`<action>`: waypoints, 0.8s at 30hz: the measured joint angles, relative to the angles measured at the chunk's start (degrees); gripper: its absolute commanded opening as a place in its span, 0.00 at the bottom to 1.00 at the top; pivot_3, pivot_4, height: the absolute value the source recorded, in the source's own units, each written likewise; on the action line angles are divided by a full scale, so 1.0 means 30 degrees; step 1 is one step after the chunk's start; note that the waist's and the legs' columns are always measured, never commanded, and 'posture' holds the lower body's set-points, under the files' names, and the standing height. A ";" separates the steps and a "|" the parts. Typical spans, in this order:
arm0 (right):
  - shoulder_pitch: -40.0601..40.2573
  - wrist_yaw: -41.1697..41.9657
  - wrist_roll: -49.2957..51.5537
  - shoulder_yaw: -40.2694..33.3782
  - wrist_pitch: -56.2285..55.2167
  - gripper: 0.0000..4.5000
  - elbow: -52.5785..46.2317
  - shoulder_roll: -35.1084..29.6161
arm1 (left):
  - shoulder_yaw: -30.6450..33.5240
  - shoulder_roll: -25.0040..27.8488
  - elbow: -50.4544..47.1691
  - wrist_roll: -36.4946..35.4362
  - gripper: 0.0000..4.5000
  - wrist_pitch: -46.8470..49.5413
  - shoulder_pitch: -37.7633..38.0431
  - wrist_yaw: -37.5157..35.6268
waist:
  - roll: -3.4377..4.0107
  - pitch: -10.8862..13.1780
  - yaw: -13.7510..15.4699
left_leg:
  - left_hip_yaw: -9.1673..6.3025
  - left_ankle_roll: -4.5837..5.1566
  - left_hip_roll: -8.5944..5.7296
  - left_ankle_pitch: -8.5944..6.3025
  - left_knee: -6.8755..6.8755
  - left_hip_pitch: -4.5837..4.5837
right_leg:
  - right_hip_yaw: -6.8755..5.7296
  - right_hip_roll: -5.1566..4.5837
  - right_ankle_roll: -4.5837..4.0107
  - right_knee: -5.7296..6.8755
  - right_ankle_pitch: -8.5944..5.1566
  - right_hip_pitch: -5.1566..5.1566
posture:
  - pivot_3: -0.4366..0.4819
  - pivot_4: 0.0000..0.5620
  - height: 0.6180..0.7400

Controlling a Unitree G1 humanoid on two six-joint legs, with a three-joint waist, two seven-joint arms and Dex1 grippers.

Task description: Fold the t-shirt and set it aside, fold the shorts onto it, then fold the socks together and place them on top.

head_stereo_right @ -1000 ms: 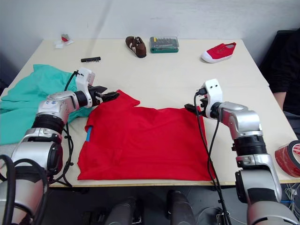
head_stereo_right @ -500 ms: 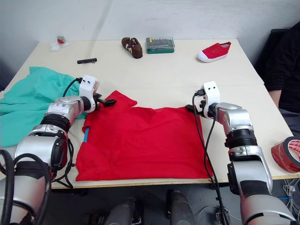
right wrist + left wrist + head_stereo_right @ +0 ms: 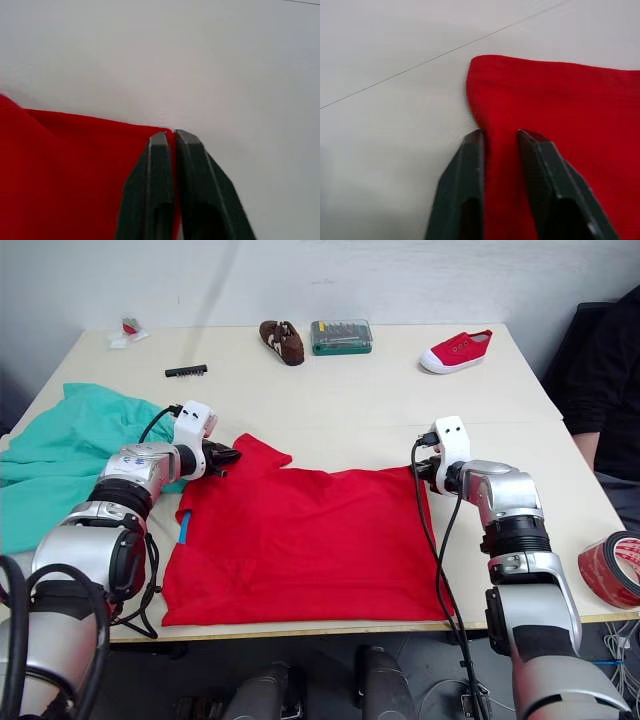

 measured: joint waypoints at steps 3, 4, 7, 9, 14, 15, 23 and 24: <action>0.0437 0.0080 -0.0082 -0.0016 -0.0239 0.00 -0.0588 -0.0021 | 0.0674 0.0015 0.0156 -0.0457 0.00 0.0246 0.0002 -0.0389 | -0.0001 0.0001 -0.0003 | -0.0003 0.0001 -0.0004 0.0000 0.0000 -0.0010 | -0.0003 -0.0001 0.0000 -0.0001 0.0000 -0.0004 | 0.48 0.27 1.00; 0.0656 0.0101 -0.0065 -0.0075 -0.0240 0.00 -0.0944 -0.0021 | 0.0889 0.0034 0.0173 -0.0592 0.00 0.0281 0.0002 -0.0634 | -0.0001 0.0001 -0.0003 | -0.0005 0.0001 -0.0004 0.0000 0.0000 -0.0021 | -0.0006 -0.0001 0.0001 -0.0003 0.0000 -0.0011 | 0.48 0.27 1.00; 0.1445 0.0238 0.0324 -0.0360 0.0150 0.00 -0.2262 -0.0021 | 0.1406 0.0280 0.0168 -0.0913 0.00 0.0176 0.0002 -0.1401 | -0.0001 0.0001 -0.0007 | -0.0003 0.0000 -0.0005 0.0000 -0.0003 -0.0028 | -0.0006 0.0004 0.0000 -0.0004 0.0000 -0.0021 | 0.48 0.27 1.00; 0.1973 0.0344 0.0568 -0.0788 0.0345 0.00 -0.3178 -0.0050 | 0.1753 0.0646 0.0151 -0.1120 0.00 0.0061 0.0002 -0.2111 | -0.0001 0.0001 -0.0008 | 0.0002 0.0001 -0.0007 0.0000 -0.0003 -0.0035 | -0.0006 0.0007 0.0000 -0.0004 0.0000 -0.0029 | 0.48 0.27 1.00; 0.3146 0.0287 0.1276 -0.2019 0.0315 0.00 -0.5722 -0.0218 | 0.2368 0.1341 -0.0423 -0.2015 0.00 -0.0377 0.0129 -0.6016 | -0.0001 0.0001 -0.0014 | 0.0004 -0.0002 -0.0007 -0.0001 -0.0003 -0.0041 | -0.0005 0.0018 0.0000 -0.0005 0.0000 -0.0038 | 0.48 0.27 1.00; 0.3365 0.0260 0.1425 -0.2347 0.0080 0.00 -0.6223 -0.0219 | 0.2458 0.1480 -0.0756 -0.2155 0.00 -0.0559 0.0217 -0.6889 | -0.0001 0.0001 -0.0016 | 0.0005 -0.0004 -0.0006 -0.0002 -0.0004 -0.0043 | -0.0005 0.0021 0.0000 -0.0006 -0.0001 -0.0039 | 0.48 0.27 1.00; 0.8893 0.0910 -0.1210 -0.1418 -0.9432 0.00 -1.0677 -0.1655 | 0.2259 0.2836 -0.5182 -0.3272 0.00 -0.0958 0.3923 -1.2798 | -0.0001 0.0001 -0.0013 | 0.0020 -0.0011 -0.0016 -0.0010 -0.0018 -0.0027 | 0.0016 0.0040 0.0000 -0.0014 -0.0003 -0.0034 | 0.48 0.27 1.00; 0.9664 0.1211 -0.2075 -0.0927 -1.1664 0.00 -1.0793 -0.2103 | 0.2229 0.3061 -0.5993 -0.3354 0.00 -0.0966 0.4671 -1.3245 | -0.0001 0.0001 -0.0021 | 0.0020 -0.0011 -0.0015 -0.0011 -0.0018 -0.0026 | 0.0017 0.0041 0.0000 -0.0017 -0.0003 -0.0033 | 0.48 0.27 1.00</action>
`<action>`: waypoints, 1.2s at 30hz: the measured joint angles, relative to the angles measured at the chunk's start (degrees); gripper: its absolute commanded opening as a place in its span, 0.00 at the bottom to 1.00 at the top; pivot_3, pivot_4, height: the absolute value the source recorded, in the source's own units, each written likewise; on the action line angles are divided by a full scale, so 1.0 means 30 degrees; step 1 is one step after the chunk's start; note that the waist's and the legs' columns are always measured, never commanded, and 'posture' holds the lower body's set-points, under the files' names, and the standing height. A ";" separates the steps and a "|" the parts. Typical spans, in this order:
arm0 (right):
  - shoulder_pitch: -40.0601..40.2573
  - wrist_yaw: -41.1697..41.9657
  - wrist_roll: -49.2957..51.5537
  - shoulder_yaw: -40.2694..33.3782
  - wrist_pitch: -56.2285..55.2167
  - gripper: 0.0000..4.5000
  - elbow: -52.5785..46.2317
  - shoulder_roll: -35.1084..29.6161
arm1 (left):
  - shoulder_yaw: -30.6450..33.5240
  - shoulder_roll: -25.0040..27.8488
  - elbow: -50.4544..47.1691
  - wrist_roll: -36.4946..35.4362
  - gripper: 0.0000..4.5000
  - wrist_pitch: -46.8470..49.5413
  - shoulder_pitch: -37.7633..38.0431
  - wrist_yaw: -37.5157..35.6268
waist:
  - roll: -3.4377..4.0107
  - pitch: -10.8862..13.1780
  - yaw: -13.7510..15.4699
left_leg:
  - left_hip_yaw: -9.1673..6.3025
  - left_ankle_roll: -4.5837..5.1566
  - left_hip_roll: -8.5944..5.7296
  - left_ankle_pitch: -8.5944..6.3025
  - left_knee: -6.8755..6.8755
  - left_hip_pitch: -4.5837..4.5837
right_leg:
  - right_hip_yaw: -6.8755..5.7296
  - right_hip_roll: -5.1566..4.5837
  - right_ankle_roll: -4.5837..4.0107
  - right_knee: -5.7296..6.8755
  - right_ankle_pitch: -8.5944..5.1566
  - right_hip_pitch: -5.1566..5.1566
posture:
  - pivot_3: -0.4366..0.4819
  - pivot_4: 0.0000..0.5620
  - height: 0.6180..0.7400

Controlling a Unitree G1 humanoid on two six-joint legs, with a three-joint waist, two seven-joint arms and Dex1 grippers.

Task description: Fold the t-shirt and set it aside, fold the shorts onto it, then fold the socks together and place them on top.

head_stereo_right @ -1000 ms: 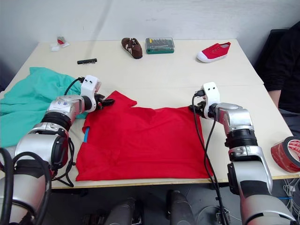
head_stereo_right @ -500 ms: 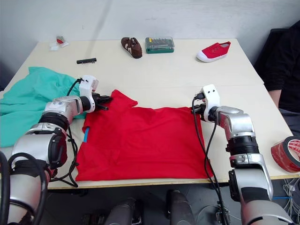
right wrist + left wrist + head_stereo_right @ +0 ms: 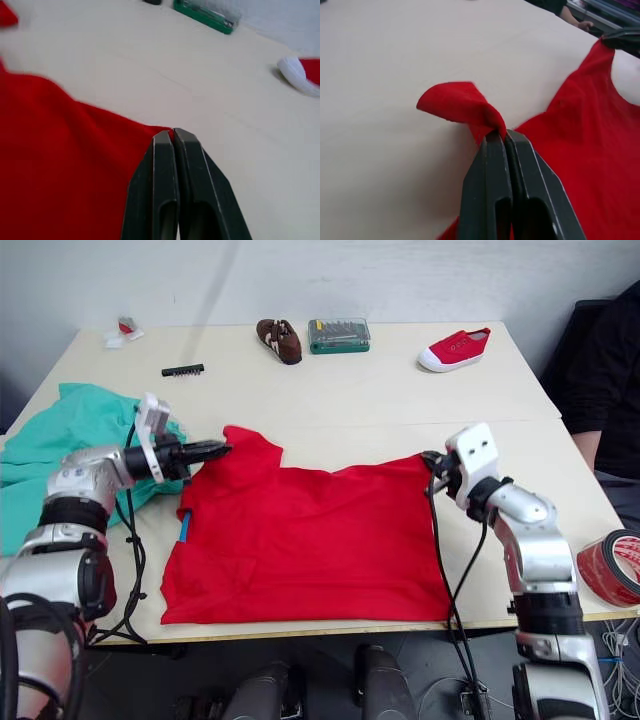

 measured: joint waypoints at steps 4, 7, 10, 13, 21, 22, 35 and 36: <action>0.1750 0.0747 -0.2601 0.1775 -0.6910 0.00 0.0571 -0.1173 | -0.0349 0.0593 -0.3003 -0.0215 0.00 -0.0309 0.2567 -0.1284 | -0.0001 0.0001 -0.0013 | 0.0013 0.0000 0.0011 0.0003 0.0004 0.0040 | 0.0025 0.0001 0.0000 0.0014 0.0000 0.0024 | 0.48 0.27 1.00; 0.2092 0.0544 -0.4273 0.2403 -1.0724 0.00 0.2197 -0.2010 | -0.0722 0.0825 -0.4801 -0.0269 0.00 -0.1091 0.3995 -0.1949 | -0.0002 0.0001 0.0005 | 0.0009 0.0004 0.0005 0.0008 0.0007 0.0075 | 0.0041 -0.0022 -0.0001 0.0011 0.0000 0.0062 | 0.48 0.27 1.00; 0.2066 0.0076 -0.5302 0.2390 -1.2913 0.00 0.3804 -0.2678 | -0.0751 0.1225 -0.5532 -0.0281 0.00 -0.1504 0.4749 -0.2083 | -0.0004 0.0001 0.0035 | -0.0025 0.0010 0.0007 0.0012 0.0013 0.0079 | 0.0061 -0.0038 -0.0005 0.0002 -0.0002 0.0085 | 0.48 0.27 1.00; 0.1946 -0.0431 -0.6367 0.2578 -1.4930 0.00 0.5190 -0.3176 | -0.1282 0.2076 -0.6194 0.0018 0.00 -0.3128 0.5838 -0.2409 | -0.0003 0.0000 0.0016 | -0.0027 0.0005 0.0011 0.0009 0.0010 0.0089 | 0.0087 -0.0042 -0.0025 0.0005 -0.0013 0.0086 | 0.48 0.27 1.00; 0.1367 -0.0170 -0.7036 0.3191 -1.6783 0.00 0.7448 -0.4057 | -0.2228 0.2821 -0.4902 0.0958 0.00 -0.5821 0.6263 -0.1598 | -0.0003 0.0001 0.0016 | -0.0025 0.0002 0.0024 0.0008 0.0010 0.0144 | 0.0094 -0.0041 -0.0040 -0.0035 -0.0022 0.0125 | 0.48 0.27 1.00; 0.1370 0.0114 -0.6618 0.3191 -1.6348 0.04 0.7375 -0.3972 | -0.2284 0.2740 -0.4980 0.0950 0.00 -0.5580 0.6261 -0.1562 | -0.0004 0.0001 0.0019 | -0.0025 0.0002 0.0024 0.0008 0.0010 0.0144 | 0.0093 -0.0041 -0.0040 -0.0032 -0.0022 0.0128 | 0.48 0.27 1.00; 0.5526 0.4125 0.5634 -0.0024 -0.1674 0.95 -0.4425 -0.5848 | -0.1049 0.4579 -0.9058 -0.2756 0.73 0.4785 0.6453 -0.2769 | -0.0005 0.0001 0.0064 | -0.0111 0.0018 0.0042 -0.0001 0.0016 0.0120 | 0.0094 -0.0065 -0.0043 -0.0005 -0.0023 0.0147 | 0.48 0.27 1.00; 0.5549 0.4080 0.6967 -0.0544 -0.0083 0.95 -0.5545 -0.6090 | -0.0886 0.4524 -0.9424 -0.2994 0.73 0.5232 0.6425 -0.2544 | -0.0005 0.0001 0.0081 | -0.0124 0.0019 0.0042 -0.0004 0.0016 0.0131 | 0.0090 -0.0072 -0.0052 -0.0033 -0.0029 0.0157 | 0.48 0.27 1.00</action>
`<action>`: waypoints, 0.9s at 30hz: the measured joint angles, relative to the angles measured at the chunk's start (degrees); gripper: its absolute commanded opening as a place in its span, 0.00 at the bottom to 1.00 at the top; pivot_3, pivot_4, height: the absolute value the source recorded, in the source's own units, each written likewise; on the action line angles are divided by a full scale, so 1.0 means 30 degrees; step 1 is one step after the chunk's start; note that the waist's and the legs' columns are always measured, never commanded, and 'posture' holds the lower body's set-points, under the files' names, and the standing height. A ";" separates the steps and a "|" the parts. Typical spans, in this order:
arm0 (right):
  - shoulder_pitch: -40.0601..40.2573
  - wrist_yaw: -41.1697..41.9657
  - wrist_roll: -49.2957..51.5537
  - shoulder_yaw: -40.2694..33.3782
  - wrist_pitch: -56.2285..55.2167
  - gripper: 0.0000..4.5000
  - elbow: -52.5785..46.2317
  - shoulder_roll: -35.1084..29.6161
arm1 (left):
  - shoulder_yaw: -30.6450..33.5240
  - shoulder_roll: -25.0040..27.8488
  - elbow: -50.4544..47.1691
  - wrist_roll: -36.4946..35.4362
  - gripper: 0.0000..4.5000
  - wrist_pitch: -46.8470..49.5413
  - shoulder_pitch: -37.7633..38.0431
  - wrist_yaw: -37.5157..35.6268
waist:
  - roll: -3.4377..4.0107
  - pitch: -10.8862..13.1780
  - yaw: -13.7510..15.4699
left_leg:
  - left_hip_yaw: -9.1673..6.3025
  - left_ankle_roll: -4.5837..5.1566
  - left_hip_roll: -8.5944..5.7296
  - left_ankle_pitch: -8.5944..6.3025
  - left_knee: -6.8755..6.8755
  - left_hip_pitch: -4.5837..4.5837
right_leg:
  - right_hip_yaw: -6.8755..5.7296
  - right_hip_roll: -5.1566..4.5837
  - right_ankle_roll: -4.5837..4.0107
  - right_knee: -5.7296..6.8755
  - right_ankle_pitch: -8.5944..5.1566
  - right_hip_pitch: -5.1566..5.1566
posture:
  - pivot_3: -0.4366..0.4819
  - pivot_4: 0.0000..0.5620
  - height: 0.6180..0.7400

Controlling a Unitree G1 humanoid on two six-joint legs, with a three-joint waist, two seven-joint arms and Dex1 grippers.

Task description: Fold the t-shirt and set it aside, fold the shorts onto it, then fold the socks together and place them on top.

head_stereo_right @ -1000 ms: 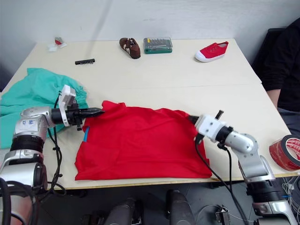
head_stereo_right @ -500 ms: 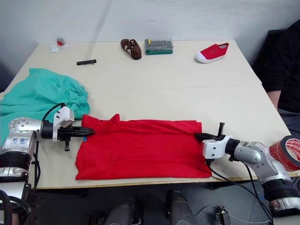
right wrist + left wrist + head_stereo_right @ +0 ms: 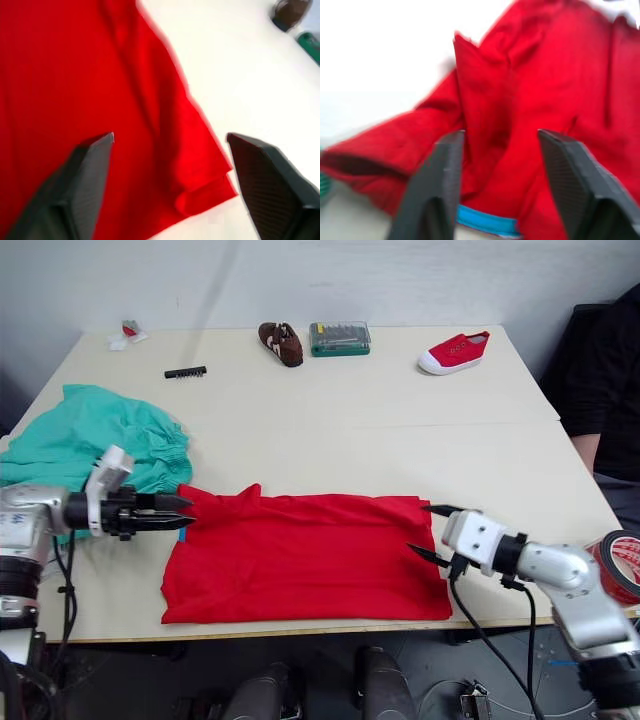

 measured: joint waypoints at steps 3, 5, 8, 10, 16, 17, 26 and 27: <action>0.0088 -0.0382 0.4352 -0.1090 0.4493 0.95 -0.3390 -0.0414 | -0.0035 -0.0481 -0.1171 -0.0220 0.73 0.0259 0.0097 0.0807 | -0.0010 -0.0006 0.0144 | -0.0040 -0.0033 0.0009 -0.0022 -0.0002 0.0013 | -0.0021 -0.0002 -0.0038 0.0001 -0.0022 0.0009 | 0.48 0.27 1.00; 0.0168 -0.0567 0.6324 -0.1136 0.6476 0.95 -0.4701 -0.0456 | -0.0624 -0.0720 -0.1802 -0.0024 0.73 -0.0252 0.0342 0.0964 | -0.0010 -0.0006 0.0270 | -0.0037 -0.0043 0.0011 -0.0028 -0.0005 0.0013 | -0.0021 0.0001 -0.0048 0.0001 -0.0027 0.0004 | 0.48 0.27 1.00; 0.0077 -0.0824 0.7839 -0.1120 0.8489 0.95 -0.6164 -0.0465 | -0.1531 -0.0985 -0.2010 0.0255 0.73 -0.1210 0.0567 0.0820 | -0.0011 -0.0006 0.0465 | -0.0026 -0.0033 0.0008 -0.0036 -0.0005 0.0010 | -0.0023 0.0004 -0.0049 -0.0010 -0.0028 0.0000 | 0.48 0.27 1.00; -0.0103 -0.0956 0.7968 -0.1058 0.9115 0.95 -0.6672 -0.0468 | -0.1954 -0.0962 -0.2061 0.0434 0.73 -0.1935 0.0618 0.0561 | -0.0011 -0.0006 0.0507 | -0.0022 -0.0022 0.0003 -0.0043 -0.0005 0.0008 | -0.0023 0.0000 -0.0049 -0.0020 -0.0027 0.0000 | 0.48 0.27 1.00; -0.0265 -0.1568 0.6796 -0.0643 0.9626 0.95 -0.6683 -0.0047 | -0.2827 -0.0924 -0.2988 0.1239 0.73 -0.4957 0.1322 0.0056 | -0.0016 -0.0009 0.0537 | -0.0019 -0.0014 0.0001 -0.0052 -0.0005 -0.0009 | -0.0031 0.0002 -0.0048 -0.0031 -0.0027 -0.0004 | 0.48 0.27 1.00; -0.0277 -0.1593 0.6622 -0.0642 0.9711 0.95 -0.6684 -0.0007 | -0.2842 -0.0929 -0.3330 0.1263 0.73 -0.5119 0.1609 0.0086 | -0.0016 -0.0009 0.0533 | -0.0018 -0.0011 0.0002 -0.0053 -0.0005 -0.0014 | -0.0034 0.0002 -0.0048 -0.0035 -0.0027 -0.0005 | 0.48 0.27 1.00; -0.0417 -0.1797 0.5871 -0.0115 1.0141 0.96 -0.6689 0.0890 | -0.3603 -0.1843 -0.4256 0.2781 0.69 -0.7359 0.2784 0.2410 | -0.0018 -0.0009 0.0518 | -0.0021 -0.0002 0.0002 -0.0055 -0.0005 -0.0016 | -0.0038 0.0009 -0.0044 -0.0035 -0.0025 -0.0005 | 0.48 0.27 1.00; -0.0417 -0.1860 0.5871 -0.0108 1.0212 0.96 -0.6688 0.1046 | -0.3682 -0.1842 -0.4253 0.3072 0.64 -0.7491 0.2926 0.2635 | -0.0017 -0.0009 0.0502 | -0.0021 -0.0002 0.0003 -0.0056 -0.0005 -0.0017 | -0.0038 0.0013 -0.0044 -0.0035 -0.0025 -0.0005 | 0.48 0.27 1.00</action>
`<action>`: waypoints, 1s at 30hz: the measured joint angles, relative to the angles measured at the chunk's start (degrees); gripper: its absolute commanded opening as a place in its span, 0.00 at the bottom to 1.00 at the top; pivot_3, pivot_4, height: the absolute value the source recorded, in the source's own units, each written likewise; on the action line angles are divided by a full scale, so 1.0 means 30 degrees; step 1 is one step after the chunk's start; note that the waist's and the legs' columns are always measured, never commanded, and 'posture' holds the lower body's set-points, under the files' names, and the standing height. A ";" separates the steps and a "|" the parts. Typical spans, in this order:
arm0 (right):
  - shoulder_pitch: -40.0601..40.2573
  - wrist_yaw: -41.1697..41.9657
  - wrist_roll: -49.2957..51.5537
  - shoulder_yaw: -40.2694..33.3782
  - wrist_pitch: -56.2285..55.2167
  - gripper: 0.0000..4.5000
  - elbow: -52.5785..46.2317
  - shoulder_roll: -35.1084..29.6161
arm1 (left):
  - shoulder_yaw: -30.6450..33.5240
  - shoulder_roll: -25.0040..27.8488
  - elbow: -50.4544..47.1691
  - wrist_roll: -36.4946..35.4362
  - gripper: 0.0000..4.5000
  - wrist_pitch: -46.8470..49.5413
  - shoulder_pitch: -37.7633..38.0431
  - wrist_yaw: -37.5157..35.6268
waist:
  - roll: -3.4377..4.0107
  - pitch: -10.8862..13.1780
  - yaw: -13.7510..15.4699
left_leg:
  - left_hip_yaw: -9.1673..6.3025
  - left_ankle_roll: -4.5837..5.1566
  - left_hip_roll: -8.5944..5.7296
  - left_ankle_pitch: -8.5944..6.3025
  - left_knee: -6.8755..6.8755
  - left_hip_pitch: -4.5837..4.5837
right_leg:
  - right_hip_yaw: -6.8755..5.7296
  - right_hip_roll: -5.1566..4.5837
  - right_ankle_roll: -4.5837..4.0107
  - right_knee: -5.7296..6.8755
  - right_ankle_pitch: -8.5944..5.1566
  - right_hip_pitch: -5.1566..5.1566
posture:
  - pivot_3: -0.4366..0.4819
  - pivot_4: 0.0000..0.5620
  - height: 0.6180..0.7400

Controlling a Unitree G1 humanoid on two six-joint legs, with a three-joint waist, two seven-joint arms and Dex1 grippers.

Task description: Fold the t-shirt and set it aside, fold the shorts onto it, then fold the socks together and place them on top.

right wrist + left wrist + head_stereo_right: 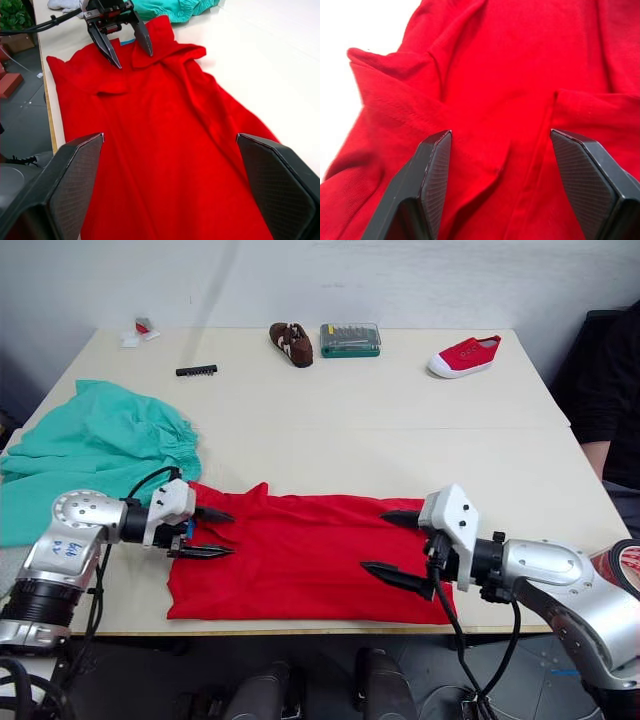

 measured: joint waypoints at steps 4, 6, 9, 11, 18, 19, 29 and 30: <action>0.0006 -0.0006 -0.0037 0.0000 0.0065 0.96 -0.0002 0.0056 | -0.0241 0.0000 0.0051 0.0295 0.38 -0.0232 0.0023 0.0367 | -0.0001 -0.0001 0.0016 | -0.0001 0.0005 0.0000 -0.0002 0.0000 0.0000 | 0.0000 -0.0001 0.0001 0.0001 0.0000 0.0000 | 0.48 0.27 1.00; 0.0005 -0.0009 -0.0119 0.0000 0.0108 0.96 -0.0003 0.0069 | -0.0250 0.0000 0.0088 0.0318 0.23 -0.0331 0.0019 0.0428 | -0.0002 -0.0001 0.0016 | -0.0001 0.0064 0.0000 -0.0036 0.0000 0.0001 | 0.0000 -0.0002 0.0001 0.0002 0.0000 0.0000 | 0.48 0.27 1.00; 0.0024 -0.0015 -0.0146 0.0000 0.0286 0.96 -0.0003 0.0105 | -0.0260 0.0000 0.0242 0.0313 0.01 -0.0372 -0.0057 0.0433 | -0.0002 -0.0001 0.0017 | -0.0002 0.0063 0.0001 -0.0036 0.0000 0.0001 | -0.0002 -0.0001 0.0001 0.0001 0.0000 0.0000 | 0.48 0.27 1.00; 0.0074 -0.0013 -0.0167 0.0000 0.0356 0.96 -0.0005 0.0109 | -0.0281 -0.0001 0.0382 0.0312 0.00 -0.0352 -0.0191 0.0433 | -0.0002 -0.0001 0.0013 | -0.0002 0.0062 0.0001 -0.0035 0.0000 0.0001 | -0.0002 0.0000 0.0001 0.0002 0.0000 0.0000 | 0.48 0.27 1.00; 0.0336 0.0014 -0.0325 0.0001 0.0387 0.96 -0.0081 0.0204 | 0.0045 -0.0375 0.1012 -0.1557 0.00 0.0105 -0.0550 -0.1467 | -0.0003 -0.0001 0.0000 | -0.0001 0.0037 0.0002 -0.0021 0.0000 -0.0005 | -0.0007 0.0005 0.0000 -0.0002 0.0000 0.0000 | 0.48 0.27 1.00; 0.0345 0.0039 -0.0367 0.0001 0.0387 0.96 -0.0080 0.0204 | 0.0311 -0.0310 0.0993 -0.2304 0.00 0.0339 -0.0570 -0.2283 | -0.0003 -0.0001 -0.0022 | -0.0002 0.0030 0.0004 -0.0017 0.0001 -0.0006 | -0.0008 0.0011 0.0000 -0.0003 0.0000 -0.0001 | 0.48 0.27 1.00; 0.0690 0.0502 -0.0785 0.0033 0.0382 0.96 -0.0061 0.0205 | -0.2174 0.4236 0.3590 -0.2096 0.00 -0.0825 -0.1643 -0.4102 | -0.0002 -0.0002 -0.0031 | 0.0002 0.0083 0.0010 -0.0052 -0.0003 -0.0003 | -0.0002 0.0020 -0.0008 -0.0008 -0.0005 -0.0012 | 0.48 0.27 1.00; 0.0649 0.0509 -0.0844 0.0080 0.0379 0.96 -0.0057 0.0230 | -0.2600 0.4202 0.4008 -0.2000 0.00 -0.1268 -0.1707 -0.4103 | -0.0003 -0.0002 0.0018 | 0.0001 0.0098 0.0007 -0.0060 -0.0003 -0.0007 | -0.0006 0.0012 -0.0008 -0.0009 -0.0005 -0.0012 | 0.48 0.27 1.00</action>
